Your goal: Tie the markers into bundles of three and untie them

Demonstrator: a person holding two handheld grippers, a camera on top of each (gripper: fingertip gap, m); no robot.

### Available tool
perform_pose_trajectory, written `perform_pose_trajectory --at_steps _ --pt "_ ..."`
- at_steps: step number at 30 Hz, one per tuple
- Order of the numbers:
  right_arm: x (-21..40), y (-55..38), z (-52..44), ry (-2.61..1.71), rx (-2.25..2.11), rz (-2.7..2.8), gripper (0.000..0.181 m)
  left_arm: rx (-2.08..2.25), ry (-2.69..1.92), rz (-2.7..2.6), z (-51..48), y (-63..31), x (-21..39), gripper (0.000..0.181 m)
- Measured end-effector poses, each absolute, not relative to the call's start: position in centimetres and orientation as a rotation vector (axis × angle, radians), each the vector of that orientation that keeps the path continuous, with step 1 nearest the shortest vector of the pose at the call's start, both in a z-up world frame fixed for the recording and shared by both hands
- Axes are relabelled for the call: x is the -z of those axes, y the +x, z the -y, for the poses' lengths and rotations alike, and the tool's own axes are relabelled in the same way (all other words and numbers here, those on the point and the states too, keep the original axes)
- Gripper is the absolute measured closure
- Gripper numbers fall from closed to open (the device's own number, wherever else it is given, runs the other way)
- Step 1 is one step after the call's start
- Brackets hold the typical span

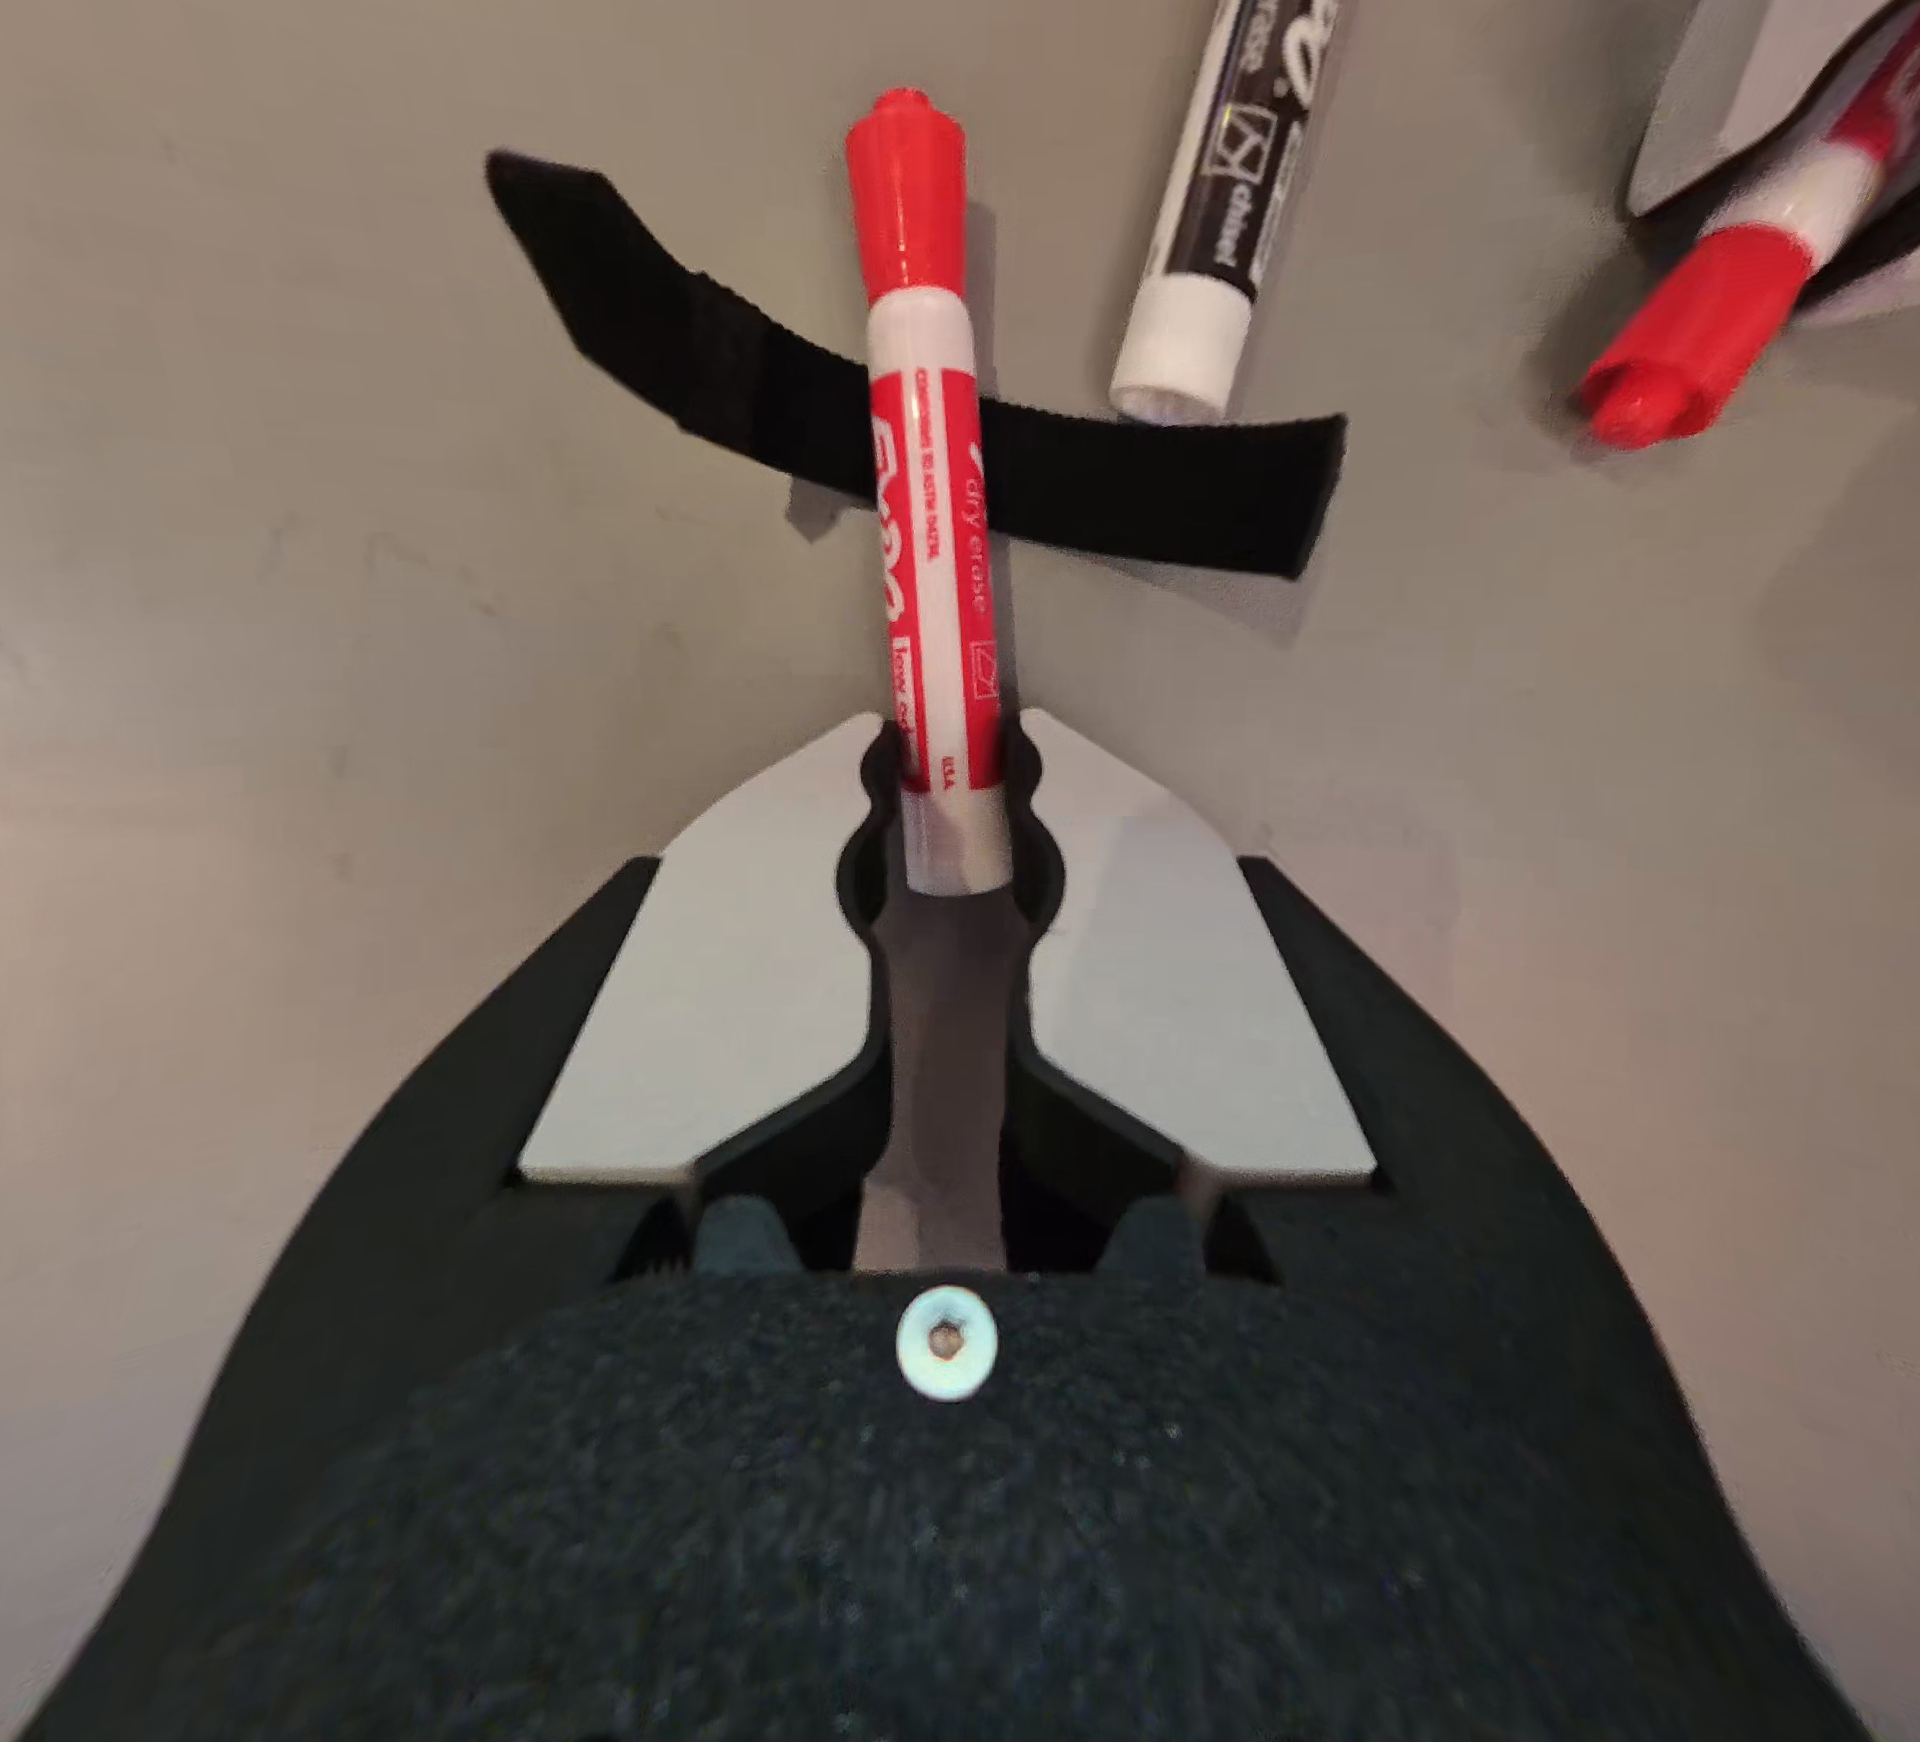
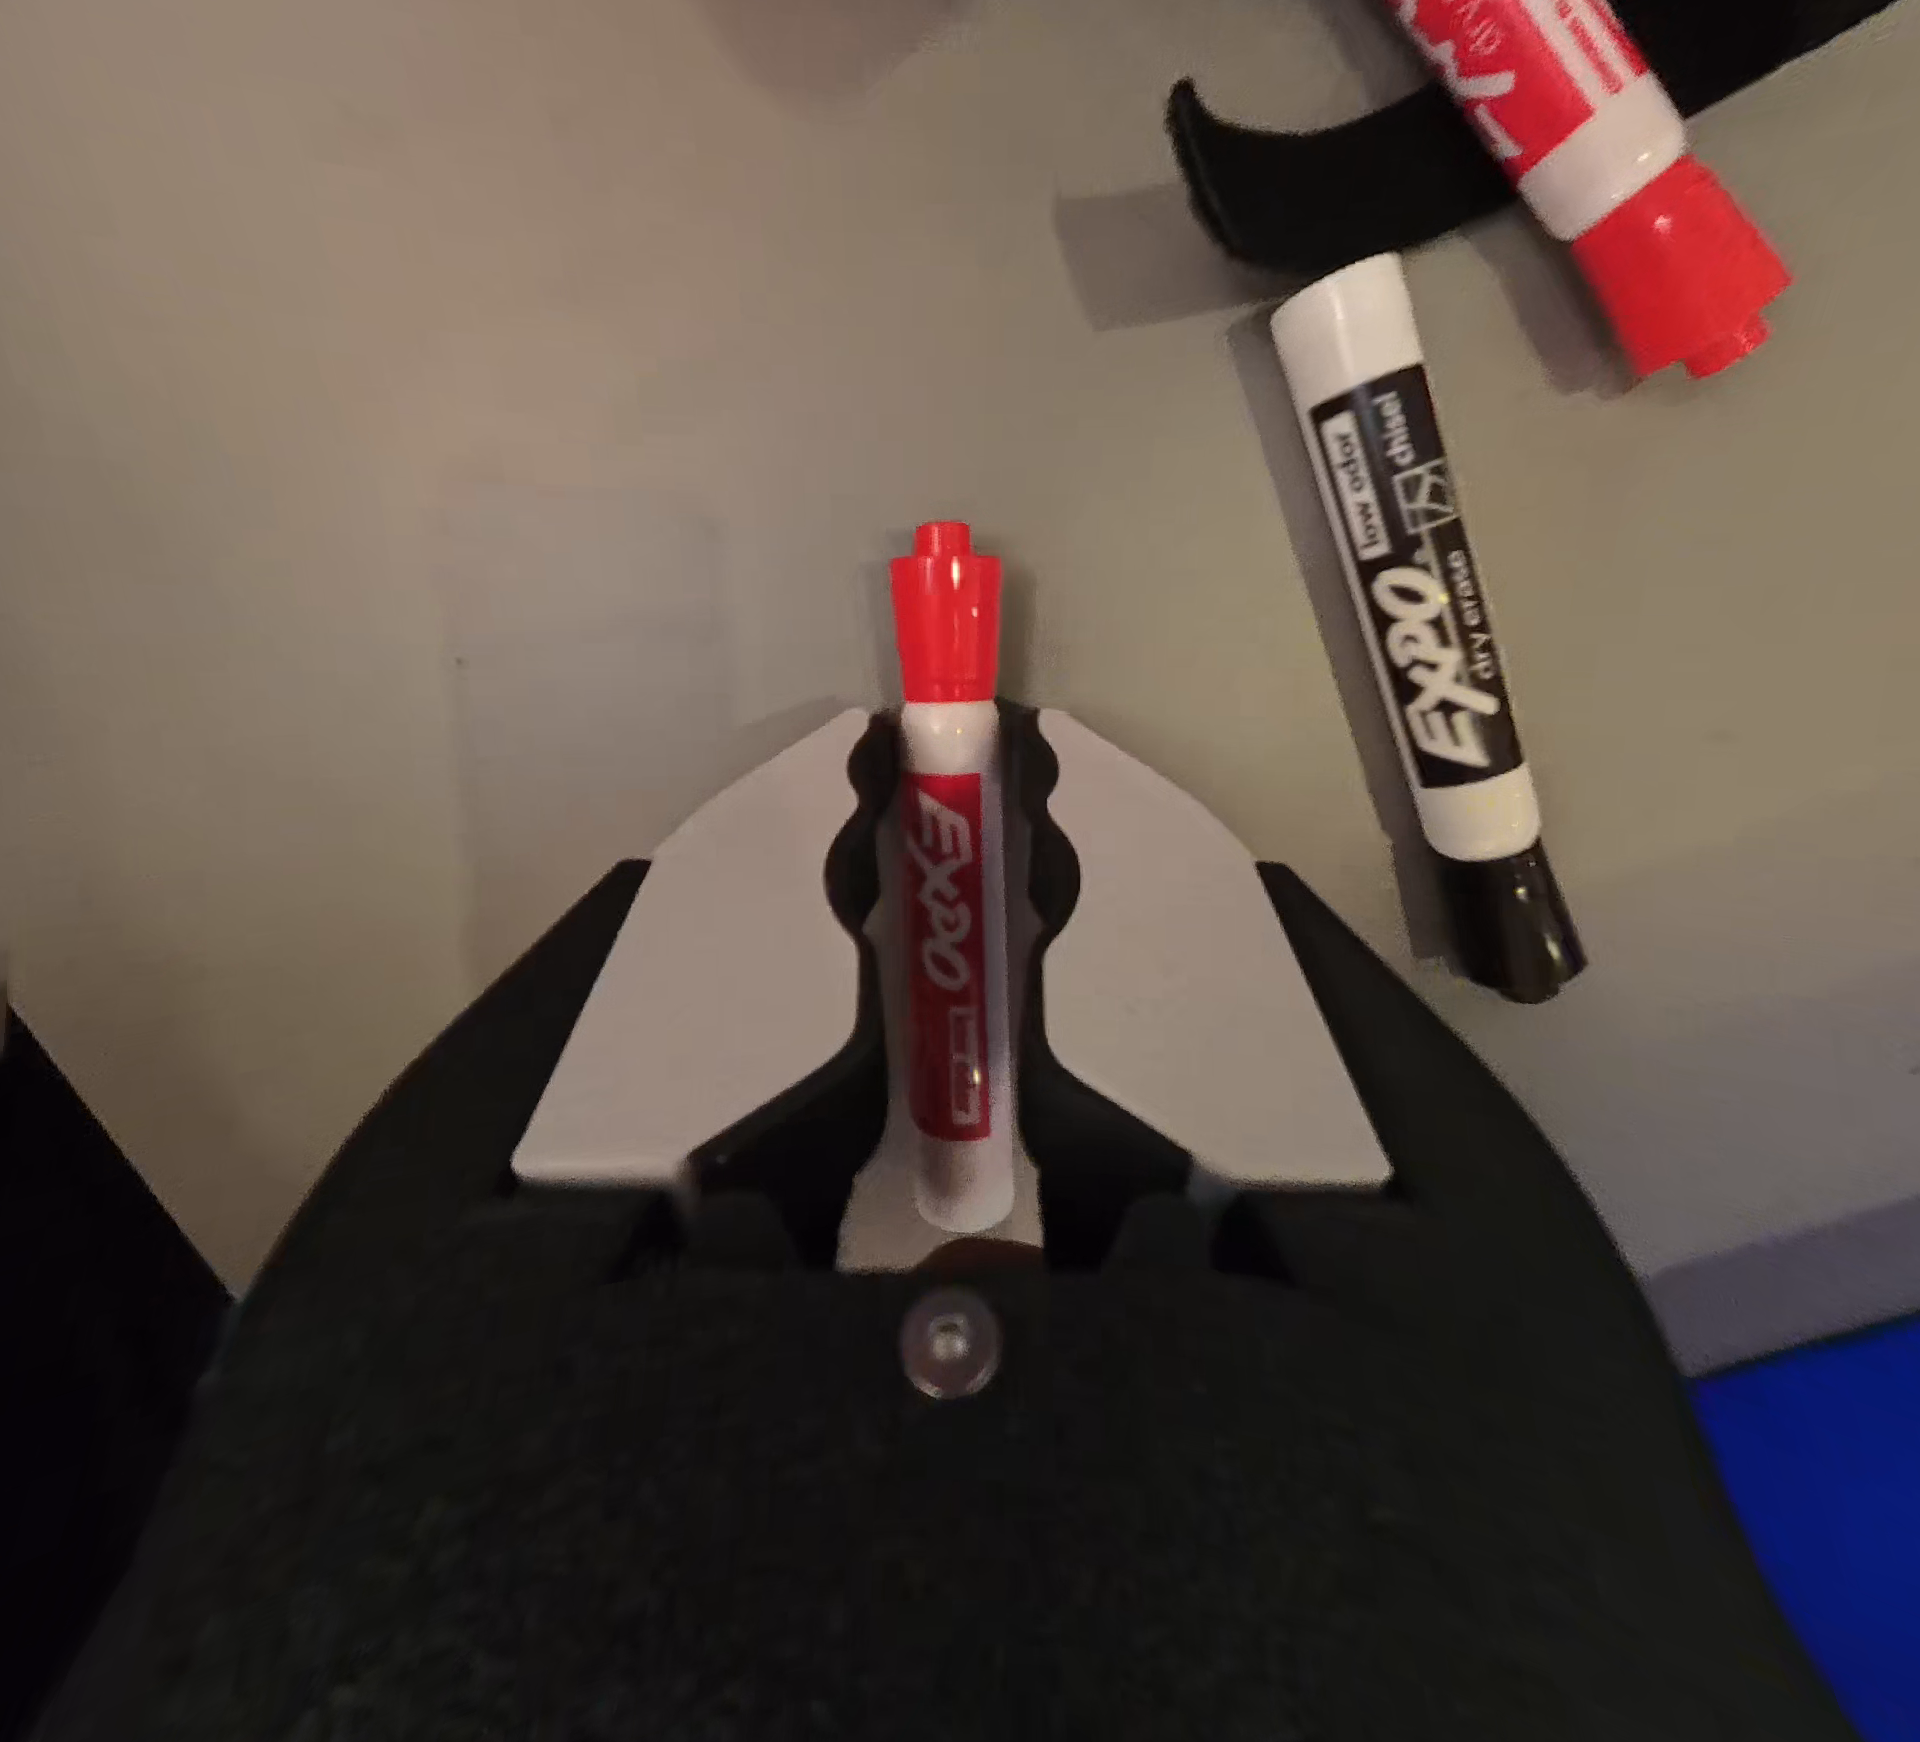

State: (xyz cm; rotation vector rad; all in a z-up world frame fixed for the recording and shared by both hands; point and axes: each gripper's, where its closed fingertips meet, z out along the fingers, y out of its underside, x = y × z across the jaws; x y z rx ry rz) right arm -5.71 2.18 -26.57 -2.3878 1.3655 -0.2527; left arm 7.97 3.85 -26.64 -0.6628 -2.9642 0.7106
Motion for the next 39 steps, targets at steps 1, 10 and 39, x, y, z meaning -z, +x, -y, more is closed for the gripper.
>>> perform_pose_trajectory --at_steps 1,10,39 --pt "26.6 -5.7 -2.3 -2.371 0.255 -1.360 0.154 -0.736 -0.634 2.955 -3.9 8.0 26.6 0.162" --pt "26.2 -5.0 -1.3 -2.301 0.441 -1.369 0.139 -0.986 -0.394 2.900 -5.0 7.9 25.3 0.163" --pt "9.4 -6.1 -5.2 -1.079 0.188 -0.973 0.160 -1.621 0.123 1.991 -8.0 -6.9 12.1 0.162"
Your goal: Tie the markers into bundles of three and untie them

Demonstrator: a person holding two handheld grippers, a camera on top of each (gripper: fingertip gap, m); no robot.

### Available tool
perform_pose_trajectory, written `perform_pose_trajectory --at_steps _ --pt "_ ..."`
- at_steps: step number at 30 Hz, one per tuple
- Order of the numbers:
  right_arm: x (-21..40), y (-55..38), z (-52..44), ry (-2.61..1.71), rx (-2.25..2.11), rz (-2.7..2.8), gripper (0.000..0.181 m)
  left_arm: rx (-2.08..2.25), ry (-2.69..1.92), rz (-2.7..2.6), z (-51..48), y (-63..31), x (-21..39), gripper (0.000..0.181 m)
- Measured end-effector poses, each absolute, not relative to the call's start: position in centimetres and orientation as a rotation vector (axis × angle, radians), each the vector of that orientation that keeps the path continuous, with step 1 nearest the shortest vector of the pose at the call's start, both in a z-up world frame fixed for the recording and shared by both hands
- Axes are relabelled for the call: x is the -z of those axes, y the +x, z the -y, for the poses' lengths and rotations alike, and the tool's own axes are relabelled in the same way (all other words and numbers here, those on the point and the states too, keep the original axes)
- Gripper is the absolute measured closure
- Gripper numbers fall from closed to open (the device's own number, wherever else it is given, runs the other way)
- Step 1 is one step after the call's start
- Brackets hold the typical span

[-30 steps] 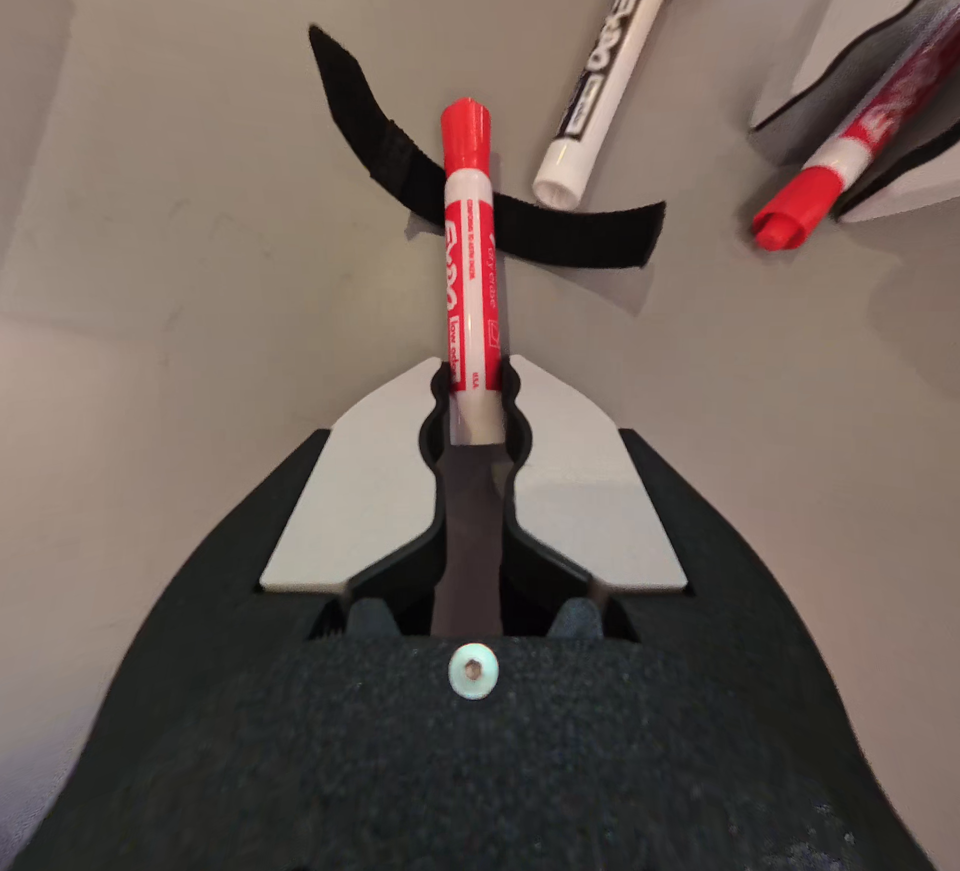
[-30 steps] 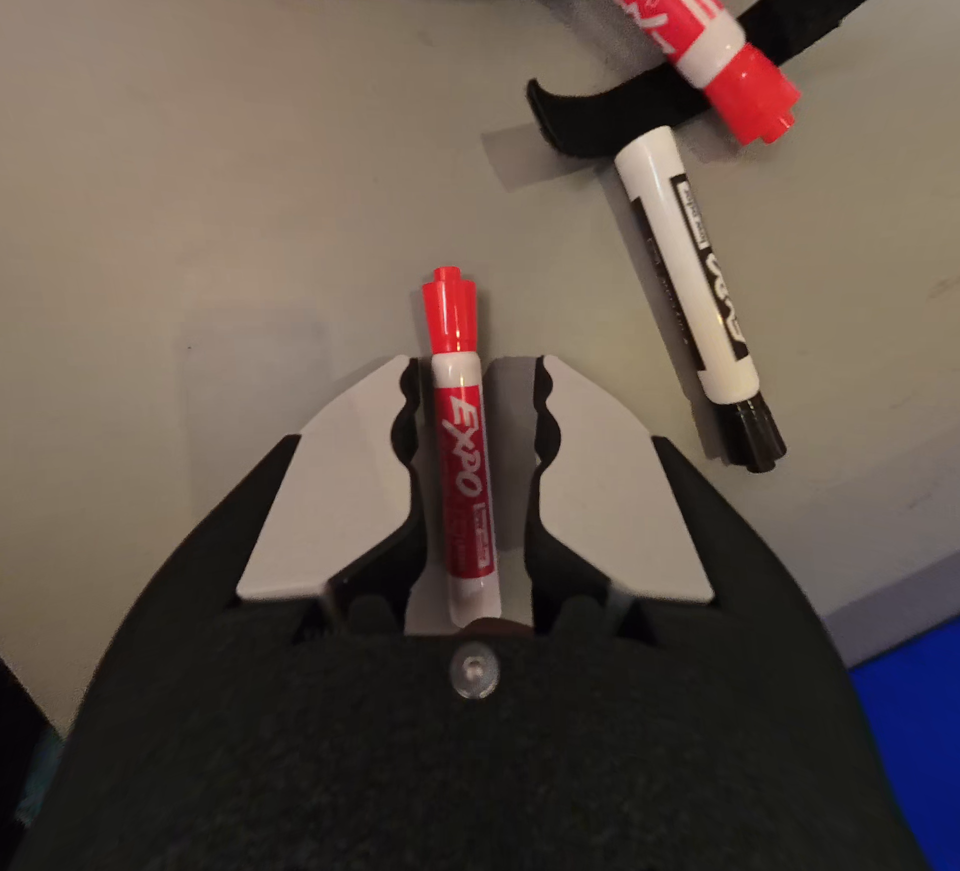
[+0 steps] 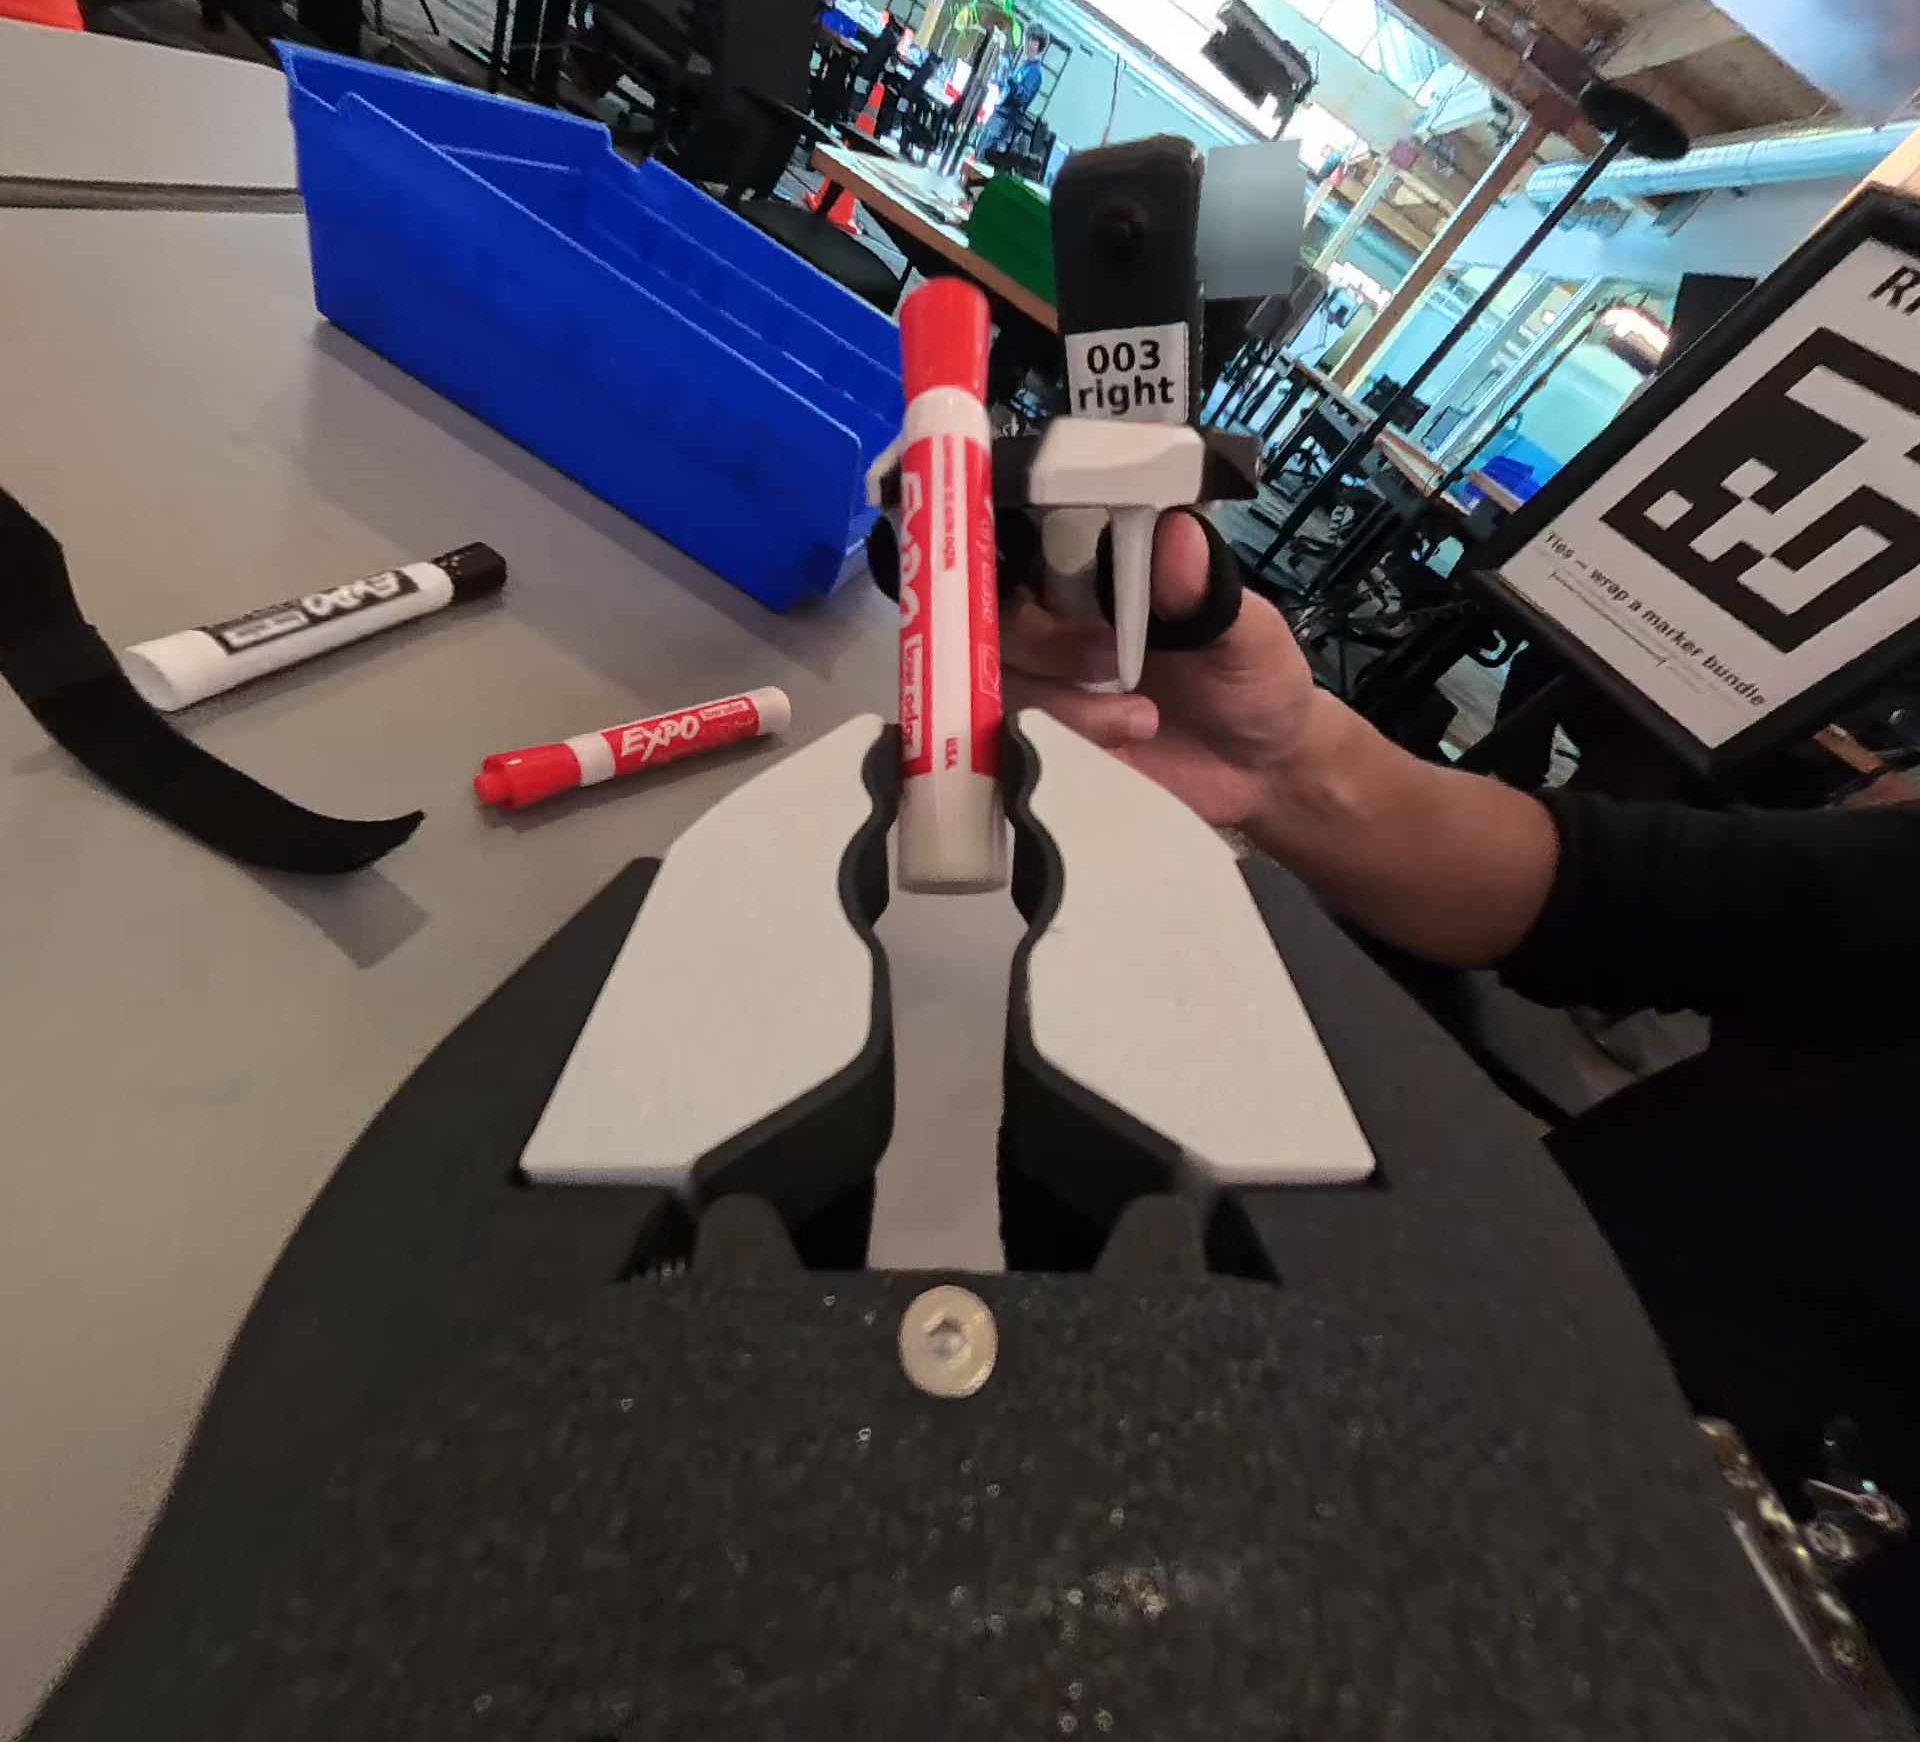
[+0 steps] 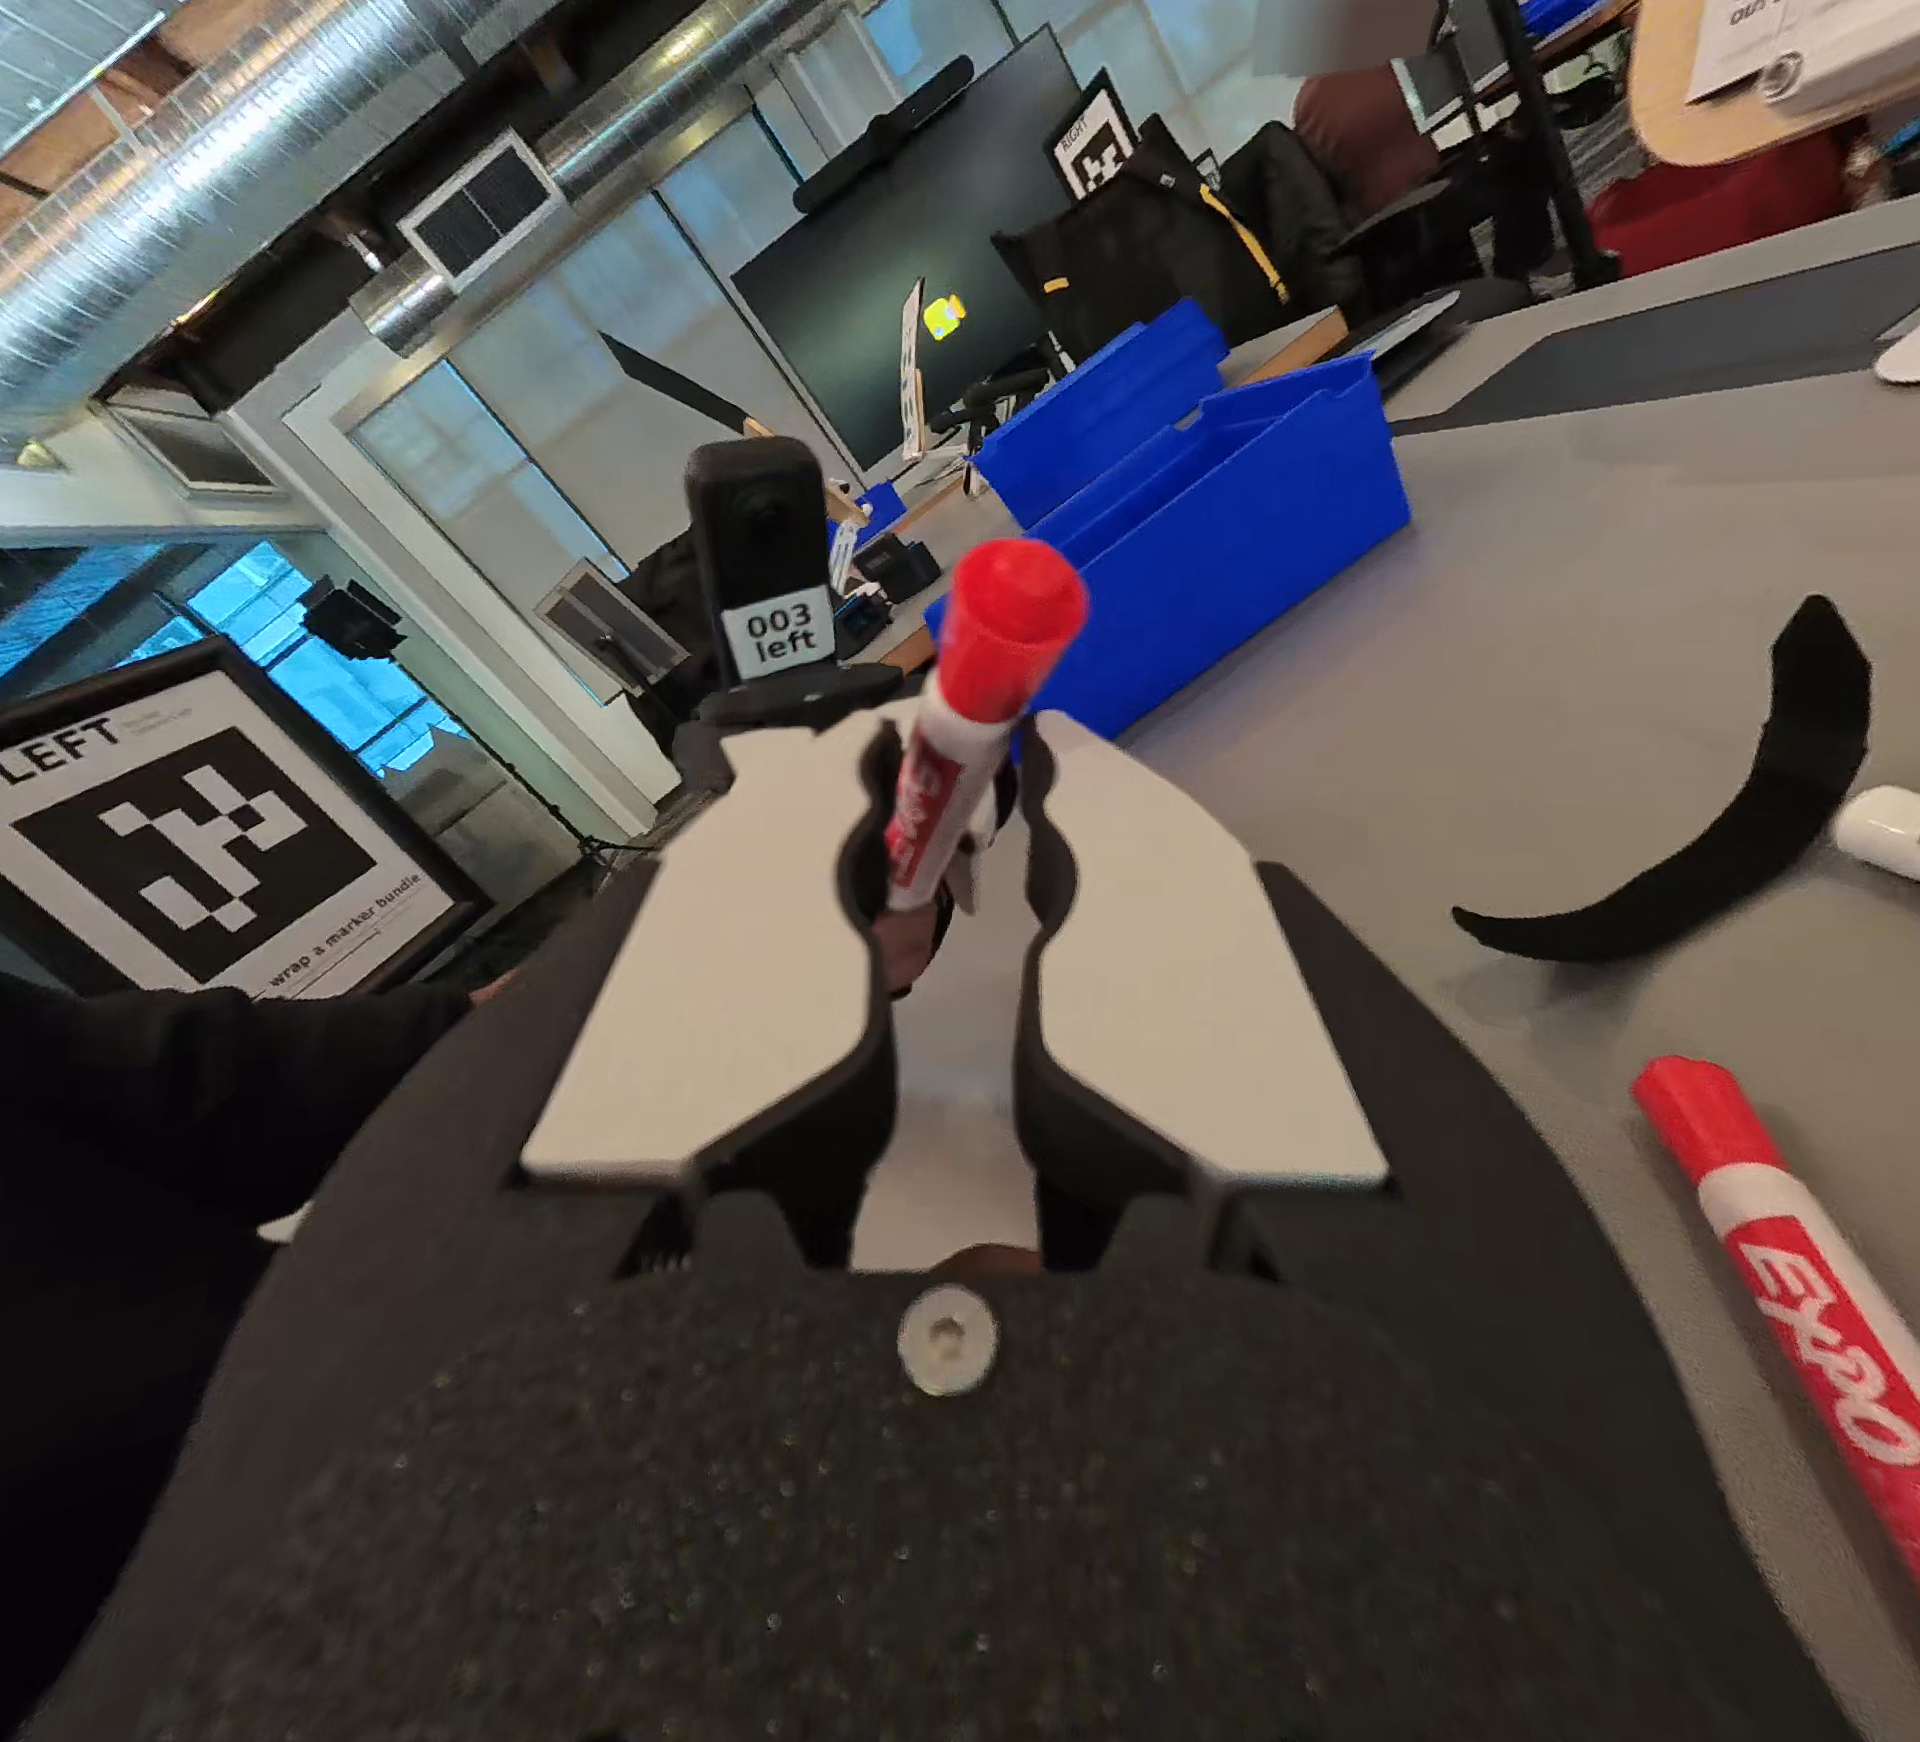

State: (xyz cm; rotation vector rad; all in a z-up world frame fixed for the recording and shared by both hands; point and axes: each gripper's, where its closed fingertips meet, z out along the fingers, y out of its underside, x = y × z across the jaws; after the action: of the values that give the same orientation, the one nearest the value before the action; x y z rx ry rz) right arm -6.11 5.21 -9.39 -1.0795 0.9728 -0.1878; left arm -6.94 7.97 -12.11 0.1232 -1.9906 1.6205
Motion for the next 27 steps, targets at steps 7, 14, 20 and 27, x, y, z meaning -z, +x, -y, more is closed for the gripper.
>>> perform_pose_trajectory --at_steps 7,14,20,27 --pt "10.5 -5.6 -5.2 -1.291 0.328 -1.057 0.164 -1.538 0.045 2.138 -7.1 -8.3 15.0 0.152" --pt "13.4 -5.4 0.9 -2.153 0.636 -1.292 0.164 -1.520 -0.016 2.305 -9.1 -7.8 16.0 0.127" --pt "19.9 -2.9 5.9 -2.816 0.354 -1.359 0.163 -1.485 -0.100 2.480 -10.5 -7.4 18.0 0.129" --pt "24.9 -1.4 6.7 -2.884 -0.060 -1.417 0.164 -1.390 -0.137 2.394 -10.9 -8.3 18.3 0.128"
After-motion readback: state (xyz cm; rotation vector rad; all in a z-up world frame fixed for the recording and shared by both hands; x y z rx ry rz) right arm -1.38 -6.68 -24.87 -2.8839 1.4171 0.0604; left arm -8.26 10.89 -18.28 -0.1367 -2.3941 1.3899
